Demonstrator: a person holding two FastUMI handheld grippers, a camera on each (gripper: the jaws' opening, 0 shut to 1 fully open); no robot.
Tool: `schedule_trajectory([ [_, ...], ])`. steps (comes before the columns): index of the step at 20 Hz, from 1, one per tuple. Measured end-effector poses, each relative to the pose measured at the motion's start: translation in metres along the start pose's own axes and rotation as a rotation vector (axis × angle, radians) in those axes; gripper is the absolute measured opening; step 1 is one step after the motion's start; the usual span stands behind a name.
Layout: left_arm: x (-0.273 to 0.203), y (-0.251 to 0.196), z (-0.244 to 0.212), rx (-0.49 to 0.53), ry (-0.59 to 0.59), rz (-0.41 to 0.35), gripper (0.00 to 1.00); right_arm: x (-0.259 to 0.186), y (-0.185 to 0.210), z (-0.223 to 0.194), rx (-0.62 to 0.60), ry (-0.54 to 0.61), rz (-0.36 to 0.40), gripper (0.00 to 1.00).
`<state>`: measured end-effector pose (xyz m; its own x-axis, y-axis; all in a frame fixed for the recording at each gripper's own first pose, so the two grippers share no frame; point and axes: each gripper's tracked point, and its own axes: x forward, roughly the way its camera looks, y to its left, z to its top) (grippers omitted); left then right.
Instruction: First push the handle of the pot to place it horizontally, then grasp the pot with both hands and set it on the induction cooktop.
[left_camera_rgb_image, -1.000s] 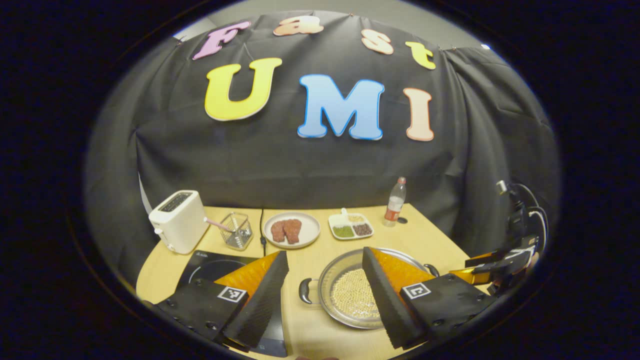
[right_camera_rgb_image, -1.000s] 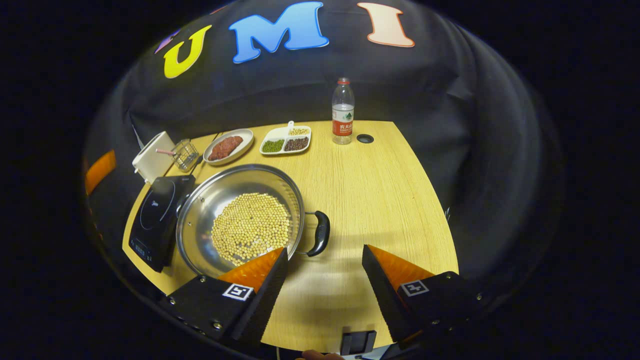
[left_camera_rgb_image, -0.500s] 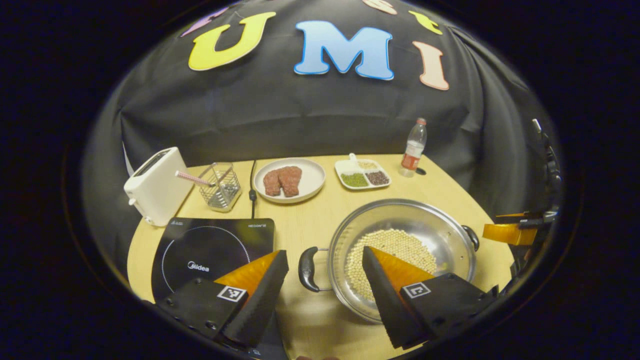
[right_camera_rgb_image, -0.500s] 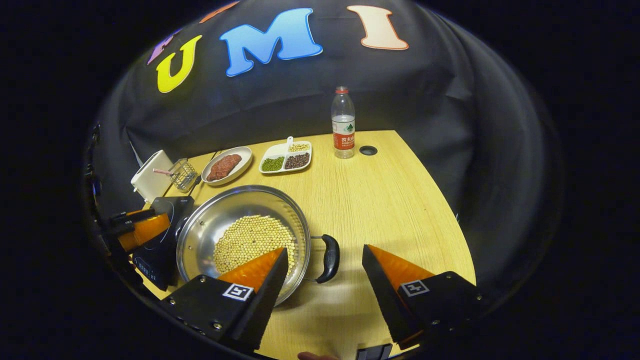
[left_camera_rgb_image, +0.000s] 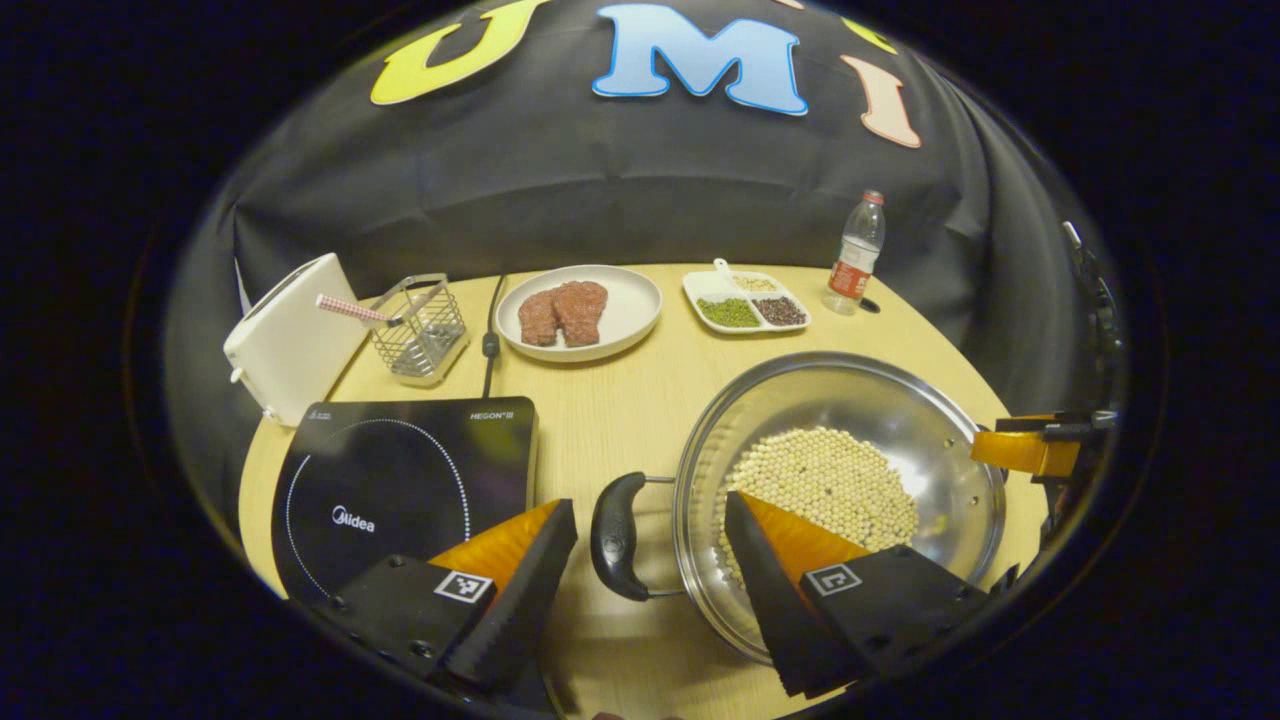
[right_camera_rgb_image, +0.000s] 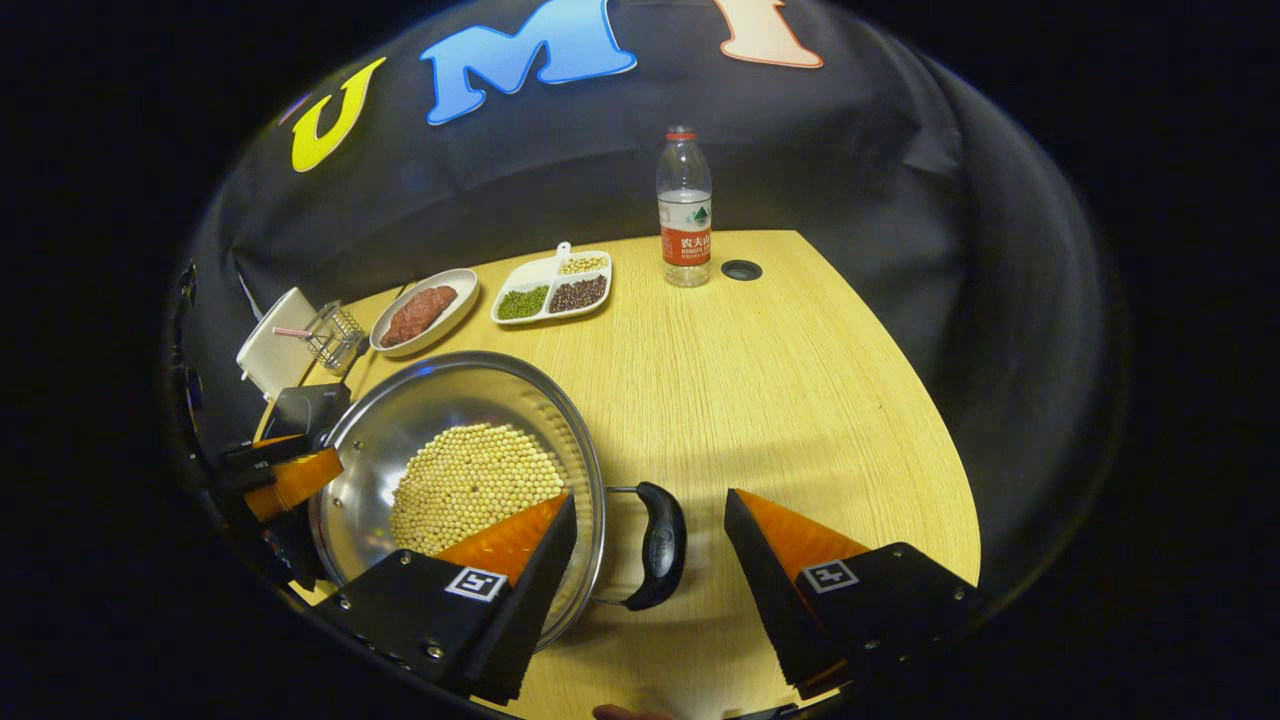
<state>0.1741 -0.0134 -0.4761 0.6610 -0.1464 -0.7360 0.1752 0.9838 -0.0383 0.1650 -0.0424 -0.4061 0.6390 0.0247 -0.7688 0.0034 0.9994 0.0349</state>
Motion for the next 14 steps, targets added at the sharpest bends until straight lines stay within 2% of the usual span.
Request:
schedule_trajectory([
  [1, 0.005, 0.000, -0.002, 0.006, 0.005, 0.002, 0.98, 0.005, -0.001, -0.002, 0.002, 0.009, -0.002, 0.92],
  [2, 0.008, 0.000, -0.003, 0.011, 0.012, 0.004, 0.92, 0.007, -0.002, -0.004, 0.005, 0.016, -0.004, 0.92],
  [3, 0.013, 0.001, -0.004, 0.017, 0.016, 0.008, 1.00, 0.011, -0.003, -0.007, 0.010, 0.026, -0.008, 0.92],
  [4, 0.017, 0.003, -0.005, 0.024, 0.021, 0.017, 0.90, 0.014, -0.003, -0.011, 0.017, 0.040, -0.008, 0.92],
  [6, 0.020, 0.006, -0.007, 0.039, 0.033, 0.019, 0.81, 0.019, -0.001, -0.017, 0.030, 0.063, -0.005, 0.90],
  [7, 0.026, 0.004, -0.009, 0.043, 0.037, 0.021, 0.80, 0.023, -0.002, -0.021, 0.028, 0.075, -0.012, 0.87],
  [8, 0.027, 0.004, -0.009, 0.052, 0.038, 0.020, 0.72, 0.022, 0.004, -0.021, 0.044, 0.079, 0.007, 0.87],
  [9, 0.025, 0.004, -0.009, 0.064, 0.039, 0.019, 0.72, 0.023, 0.007, -0.022, 0.053, 0.080, 0.010, 0.74],
  [10, 0.025, 0.004, -0.008, 0.073, 0.040, 0.017, 0.72, 0.024, 0.007, -0.022, 0.048, 0.081, -0.004, 0.72],
  [11, 0.024, 0.004, -0.009, 0.078, 0.042, 0.013, 0.71, 0.027, 0.007, -0.022, 0.043, 0.079, -0.014, 0.63],
  [14, 0.022, 0.004, -0.010, 0.088, 0.036, -0.001, 0.65, 0.026, 0.008, -0.022, 0.055, 0.090, -0.017, 0.64],
])
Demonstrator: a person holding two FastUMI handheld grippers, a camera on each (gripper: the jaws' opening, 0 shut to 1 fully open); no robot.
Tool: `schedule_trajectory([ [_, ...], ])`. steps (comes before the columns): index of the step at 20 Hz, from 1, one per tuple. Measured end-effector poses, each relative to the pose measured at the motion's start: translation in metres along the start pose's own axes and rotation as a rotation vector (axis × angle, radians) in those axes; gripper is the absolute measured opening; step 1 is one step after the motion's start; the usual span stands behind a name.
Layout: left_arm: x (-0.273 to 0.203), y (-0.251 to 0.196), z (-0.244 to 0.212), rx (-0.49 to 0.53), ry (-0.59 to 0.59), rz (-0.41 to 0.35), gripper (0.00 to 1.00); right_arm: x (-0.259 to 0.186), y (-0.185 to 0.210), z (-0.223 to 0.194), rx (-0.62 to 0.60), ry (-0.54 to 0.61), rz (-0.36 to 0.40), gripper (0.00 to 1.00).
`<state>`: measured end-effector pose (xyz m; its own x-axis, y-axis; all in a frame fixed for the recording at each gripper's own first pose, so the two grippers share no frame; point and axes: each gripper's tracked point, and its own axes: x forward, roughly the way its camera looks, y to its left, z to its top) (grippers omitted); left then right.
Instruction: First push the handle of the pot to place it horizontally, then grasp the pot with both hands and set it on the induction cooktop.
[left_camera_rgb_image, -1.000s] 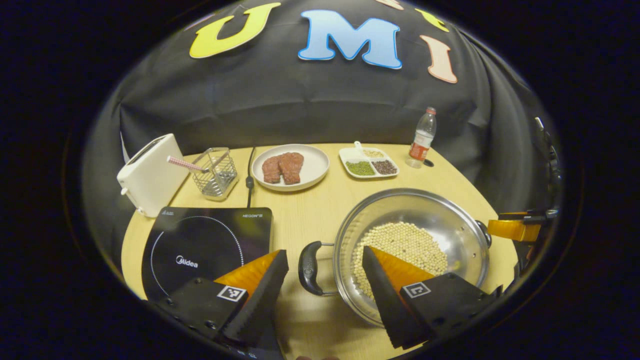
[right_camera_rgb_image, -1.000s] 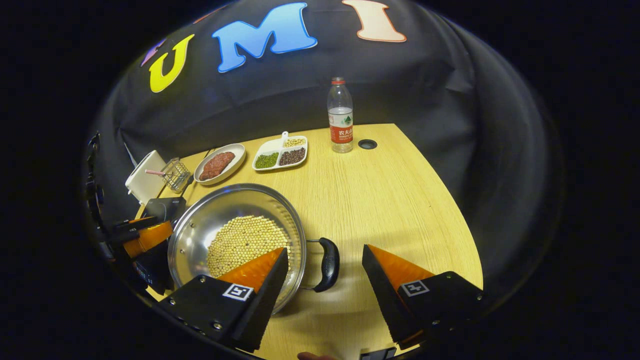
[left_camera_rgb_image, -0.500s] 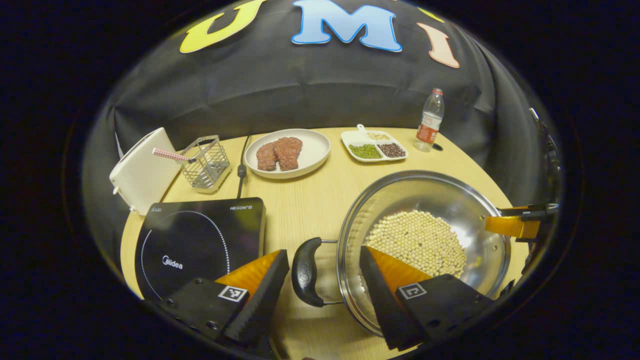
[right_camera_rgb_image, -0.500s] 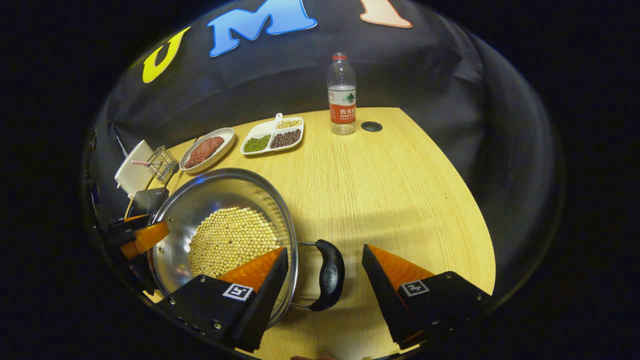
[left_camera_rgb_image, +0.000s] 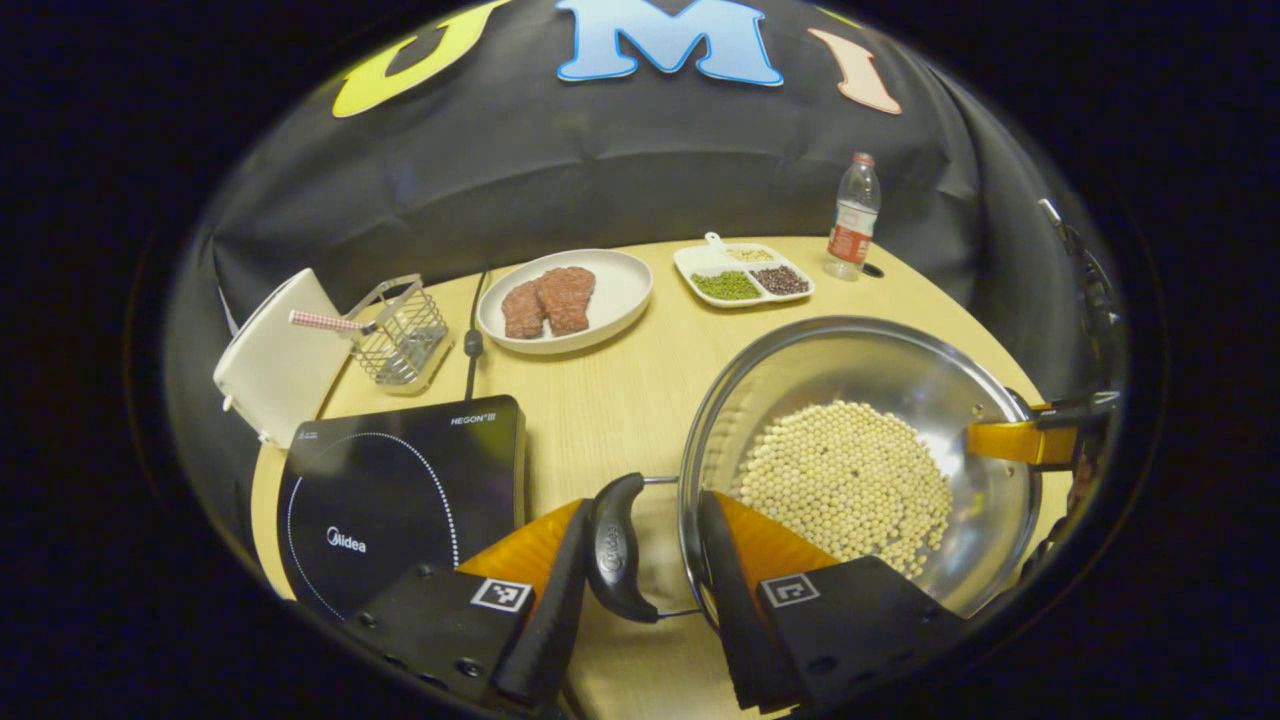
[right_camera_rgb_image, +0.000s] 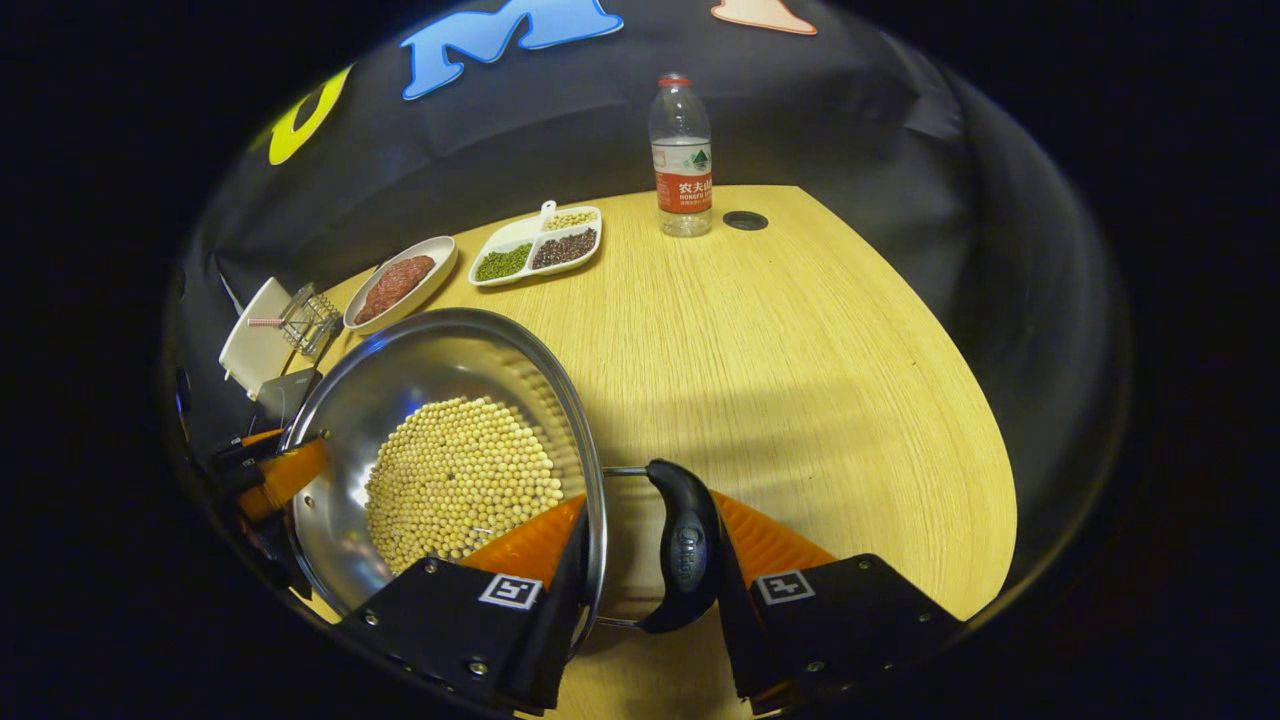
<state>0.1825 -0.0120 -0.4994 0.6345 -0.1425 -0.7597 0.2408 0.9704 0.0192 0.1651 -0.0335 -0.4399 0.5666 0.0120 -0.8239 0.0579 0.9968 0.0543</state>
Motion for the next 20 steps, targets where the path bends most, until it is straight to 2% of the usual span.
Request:
schedule_trajectory([
  [2, 0.000, 0.000, 0.001, 0.005, -0.012, -0.011, 0.63, -0.001, 0.000, -0.001, -0.009, 0.009, -0.005, 0.60],
  [3, -0.001, 0.000, 0.001, 0.003, -0.016, -0.018, 0.67, -0.002, 0.000, 0.000, -0.007, 0.008, -0.013, 0.60],
  [4, -0.001, 0.000, 0.002, 0.002, -0.016, -0.026, 0.62, -0.001, 0.001, -0.001, 0.003, 0.010, -0.017, 0.60],
  [5, -0.001, 0.001, 0.003, -0.001, -0.016, -0.033, 0.69, -0.002, 0.001, -0.001, 0.015, 0.014, -0.021, 0.60],
  [6, -0.001, 0.000, 0.004, -0.001, -0.013, -0.040, 0.64, -0.003, 0.002, -0.003, 0.019, 0.015, -0.025, 0.60],
  [8, 0.000, 0.001, 0.004, 0.012, -0.008, -0.051, 0.60, -0.005, 0.003, -0.005, 0.017, 0.019, -0.036, 0.60],
  [9, 0.000, 0.001, 0.004, 0.012, -0.007, -0.058, 0.64, -0.008, 0.004, -0.006, 0.017, 0.020, -0.042, 0.60],
  [11, -0.004, 0.002, 0.006, 0.005, -0.011, -0.063, 0.64, -0.015, 0.008, -0.006, 0.022, 0.015, -0.046, 0.60],
  [13, -0.010, 0.007, 0.011, 0.011, -0.026, -0.060, 0.64, -0.023, 0.013, -0.005, 0.026, 0.012, -0.042, 0.60],
  [14, -0.014, 0.010, 0.013, 0.011, -0.030, -0.058, 0.60, -0.028, 0.017, -0.004, 0.031, 0.008, -0.038, 0.60],
  [16, -0.028, 0.016, 0.018, 0.006, -0.041, -0.056, 0.64, -0.037, 0.025, -0.001, 0.028, -0.001, -0.035, 0.60],
  [17, -0.036, 0.019, 0.020, 0.005, -0.050, -0.053, 0.60, -0.042, 0.030, 0.001, 0.025, -0.008, -0.033, 0.60],
  [19, -0.049, 0.028, 0.025, 0.001, -0.062, -0.051, 0.67, -0.053, 0.040, 0.004, 0.023, -0.011, -0.028, 0.60],
  [20, -0.054, 0.033, 0.027, -0.001, -0.065, -0.050, 0.63, -0.057, 0.046, 0.005, 0.023, -0.015, -0.025, 0.60],
])
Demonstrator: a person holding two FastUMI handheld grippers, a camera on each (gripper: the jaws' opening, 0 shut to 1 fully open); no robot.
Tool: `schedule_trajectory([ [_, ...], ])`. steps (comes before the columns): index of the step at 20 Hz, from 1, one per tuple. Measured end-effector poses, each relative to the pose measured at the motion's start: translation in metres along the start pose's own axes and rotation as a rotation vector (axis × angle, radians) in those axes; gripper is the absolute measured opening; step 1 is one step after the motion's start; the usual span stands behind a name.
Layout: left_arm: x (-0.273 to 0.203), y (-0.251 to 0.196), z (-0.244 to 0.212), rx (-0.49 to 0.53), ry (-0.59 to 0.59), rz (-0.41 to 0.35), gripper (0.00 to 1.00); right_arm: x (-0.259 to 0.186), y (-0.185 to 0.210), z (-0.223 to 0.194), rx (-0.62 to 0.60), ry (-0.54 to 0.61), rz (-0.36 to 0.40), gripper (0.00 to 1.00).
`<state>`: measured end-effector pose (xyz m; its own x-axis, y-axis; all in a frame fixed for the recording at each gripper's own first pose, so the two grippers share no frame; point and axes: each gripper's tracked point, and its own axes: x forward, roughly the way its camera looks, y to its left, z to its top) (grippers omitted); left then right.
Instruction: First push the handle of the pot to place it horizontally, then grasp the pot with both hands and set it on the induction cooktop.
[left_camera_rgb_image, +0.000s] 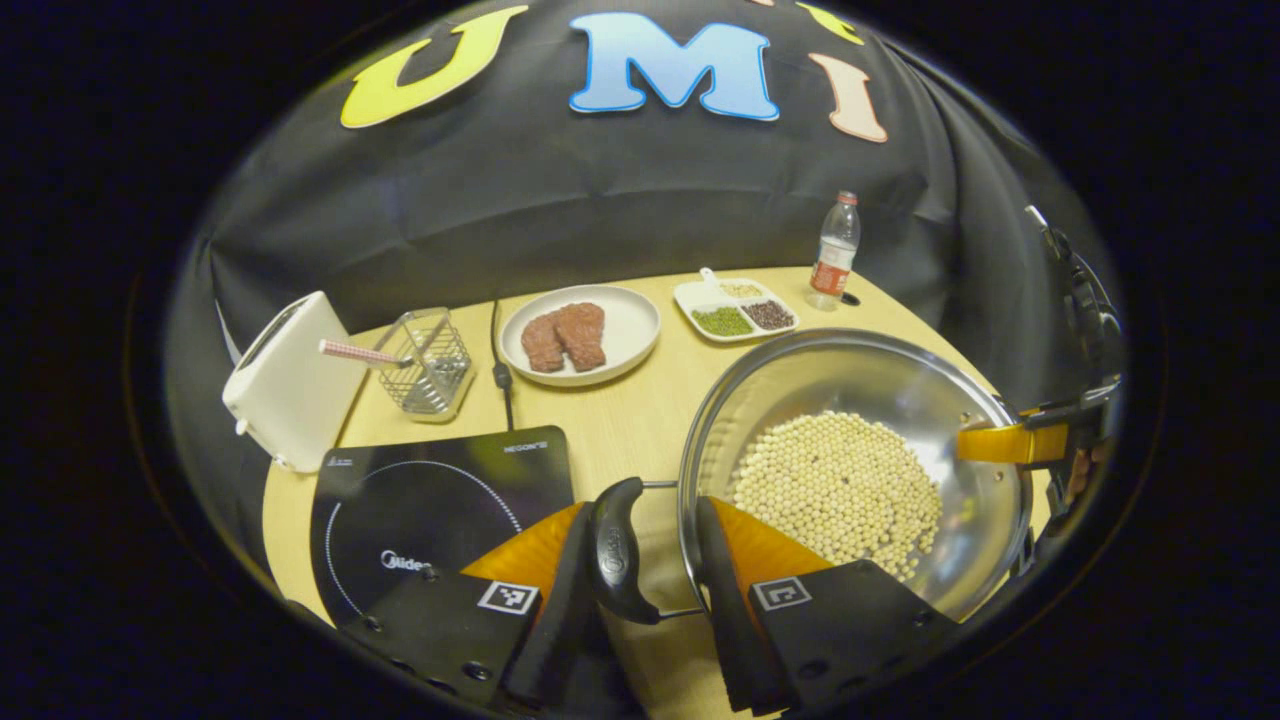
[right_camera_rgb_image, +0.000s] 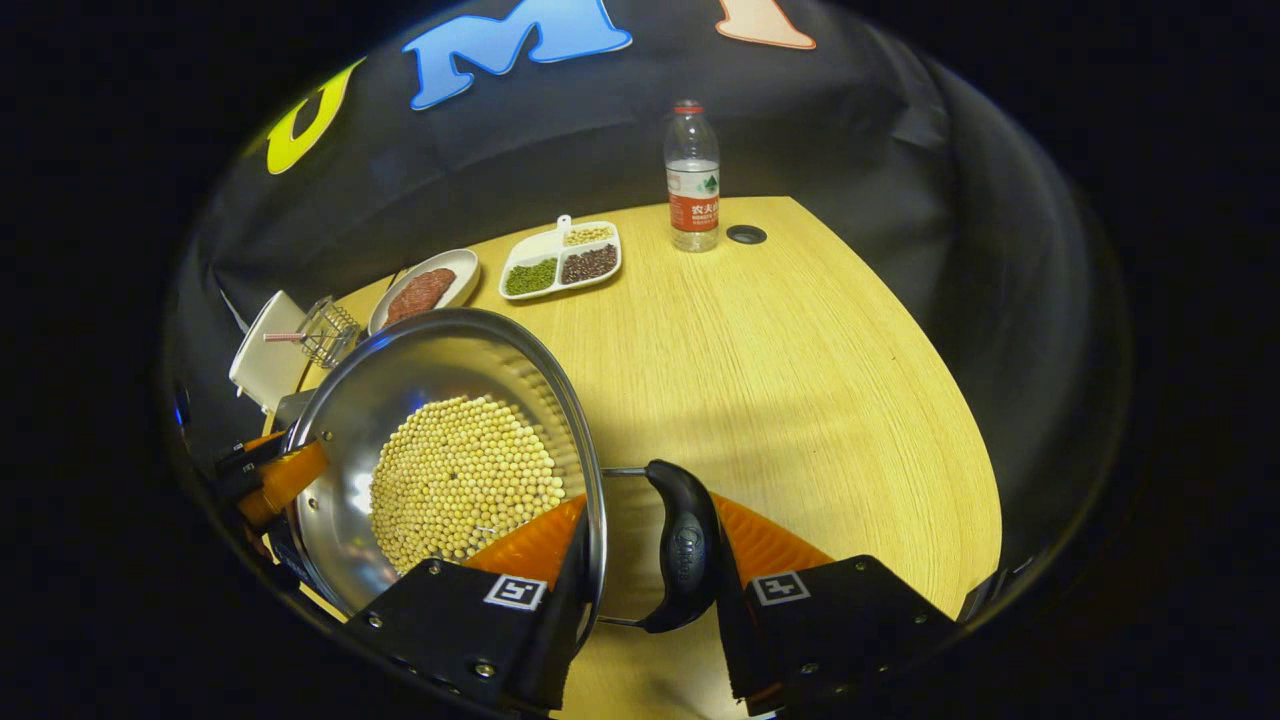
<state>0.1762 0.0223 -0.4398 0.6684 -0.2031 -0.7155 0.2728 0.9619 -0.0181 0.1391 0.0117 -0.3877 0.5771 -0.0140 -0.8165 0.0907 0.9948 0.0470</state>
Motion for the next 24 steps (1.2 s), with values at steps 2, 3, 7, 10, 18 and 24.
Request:
schedule_trajectory([
  [2, -0.013, 0.011, 0.004, -0.004, -0.007, 0.006, 0.63, -0.008, 0.013, 0.002, -0.007, -0.009, 0.006, 0.60],
  [3, -0.020, 0.017, 0.005, -0.010, -0.011, 0.009, 0.63, -0.012, 0.020, 0.004, -0.009, -0.013, 0.009, 0.60],
  [7, -0.042, 0.045, 0.007, -0.020, -0.015, 0.020, 0.60, -0.023, 0.048, 0.005, -0.021, -0.018, 0.021, 0.60],
  [10, -0.055, 0.067, 0.005, -0.034, -0.018, 0.028, 0.63, -0.030, 0.070, 0.004, -0.035, -0.017, 0.031, 0.60],
  [18, -0.078, 0.123, -0.006, -0.060, -0.015, 0.037, 0.60, -0.038, 0.122, -0.002, -0.054, 0.001, 0.044, 0.60],
  [24, -0.083, 0.165, -0.012, -0.066, -0.009, 0.044, 0.60, -0.036, 0.161, -0.006, -0.060, 0.021, 0.053, 0.60],
])
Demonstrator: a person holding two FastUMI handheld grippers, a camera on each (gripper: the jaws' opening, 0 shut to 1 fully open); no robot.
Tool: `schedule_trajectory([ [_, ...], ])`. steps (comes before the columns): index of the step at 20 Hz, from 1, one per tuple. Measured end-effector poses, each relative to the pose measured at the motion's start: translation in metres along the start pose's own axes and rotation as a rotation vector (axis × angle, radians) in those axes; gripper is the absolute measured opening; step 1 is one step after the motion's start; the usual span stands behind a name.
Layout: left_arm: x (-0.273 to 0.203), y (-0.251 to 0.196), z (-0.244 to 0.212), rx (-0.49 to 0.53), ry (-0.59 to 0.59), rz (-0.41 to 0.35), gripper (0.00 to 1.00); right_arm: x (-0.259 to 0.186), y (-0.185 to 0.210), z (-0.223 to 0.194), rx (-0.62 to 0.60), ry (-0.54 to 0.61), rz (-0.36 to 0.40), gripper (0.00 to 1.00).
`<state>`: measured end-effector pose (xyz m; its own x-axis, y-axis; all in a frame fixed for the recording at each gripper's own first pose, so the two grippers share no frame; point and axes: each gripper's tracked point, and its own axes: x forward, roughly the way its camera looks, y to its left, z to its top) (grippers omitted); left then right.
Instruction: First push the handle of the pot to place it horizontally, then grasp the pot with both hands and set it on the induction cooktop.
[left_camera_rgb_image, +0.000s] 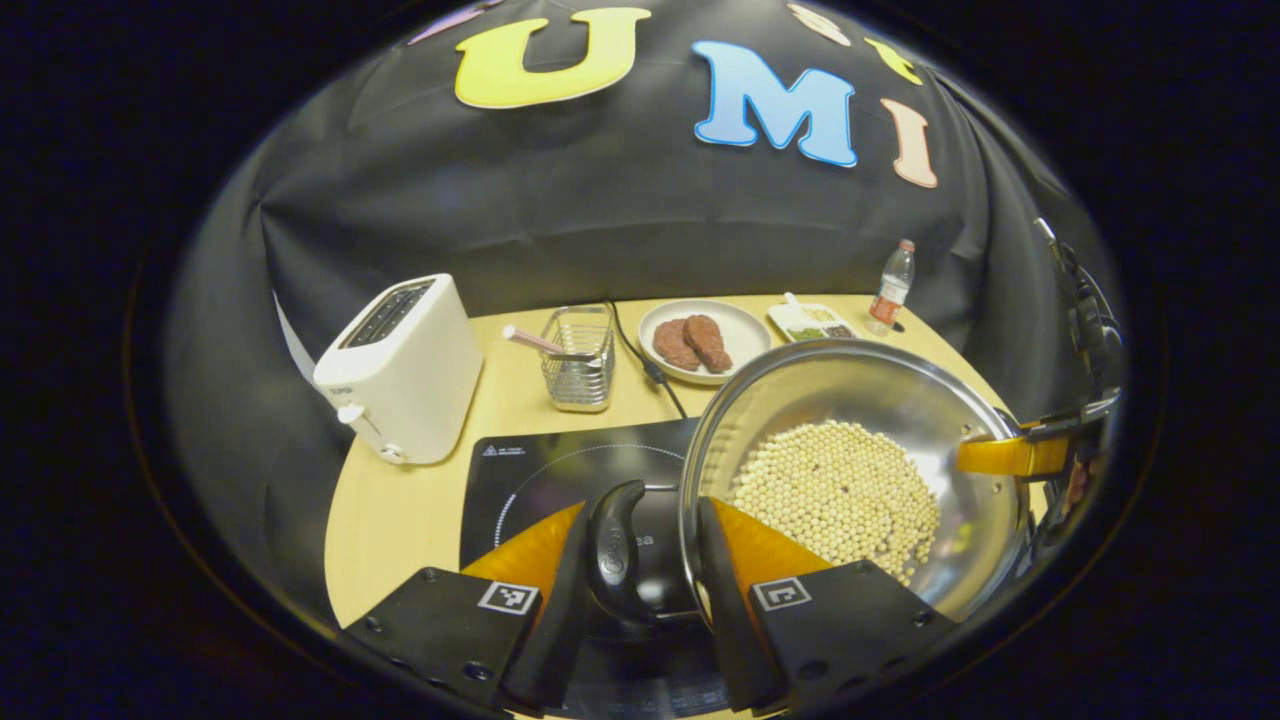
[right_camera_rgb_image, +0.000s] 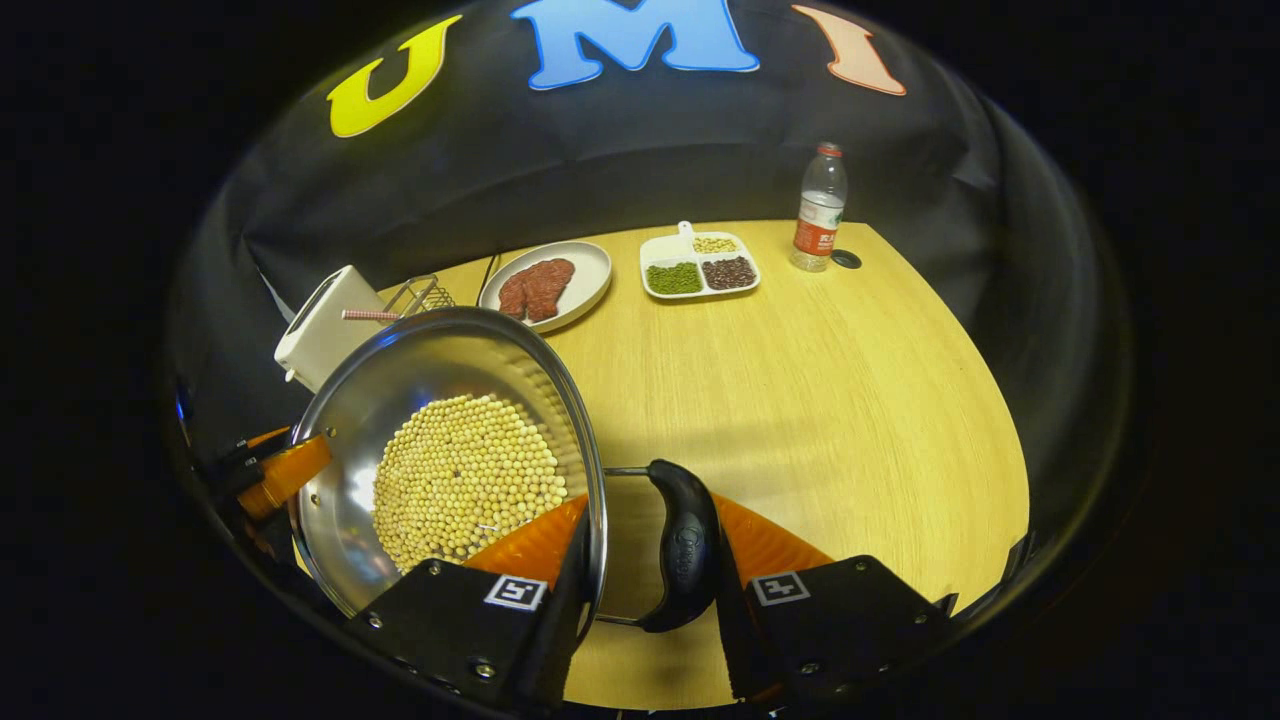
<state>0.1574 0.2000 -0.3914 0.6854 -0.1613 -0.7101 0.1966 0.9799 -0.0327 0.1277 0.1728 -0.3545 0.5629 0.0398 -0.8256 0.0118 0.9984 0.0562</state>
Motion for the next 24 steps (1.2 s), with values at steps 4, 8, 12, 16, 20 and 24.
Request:
schedule_trajectory([
  [4, 0.002, 0.031, -0.007, -0.018, 0.013, 0.008, 0.63, 0.008, 0.027, -0.002, -0.004, 0.013, 0.006, 0.60],
  [8, 0.002, 0.068, -0.012, -0.025, 0.020, 0.012, 0.60, 0.017, 0.054, -0.002, -0.011, 0.029, 0.013, 0.60],
  [12, 0.009, 0.098, -0.014, -0.043, 0.030, 0.022, 0.63, 0.026, 0.075, -0.004, -0.015, 0.043, 0.021, 0.60],
  [16, 0.015, 0.127, -0.017, -0.054, 0.034, 0.040, 0.60, 0.041, 0.101, -0.003, -0.022, 0.057, 0.038, 0.60],
  [20, 0.023, 0.148, -0.017, -0.051, 0.036, 0.052, 0.63, 0.050, 0.120, -0.006, -0.017, 0.072, 0.047, 0.60],
  [24, 0.027, 0.159, -0.021, -0.041, 0.050, 0.050, 0.60, 0.056, 0.129, -0.009, -0.010, 0.086, 0.045, 0.60],
])
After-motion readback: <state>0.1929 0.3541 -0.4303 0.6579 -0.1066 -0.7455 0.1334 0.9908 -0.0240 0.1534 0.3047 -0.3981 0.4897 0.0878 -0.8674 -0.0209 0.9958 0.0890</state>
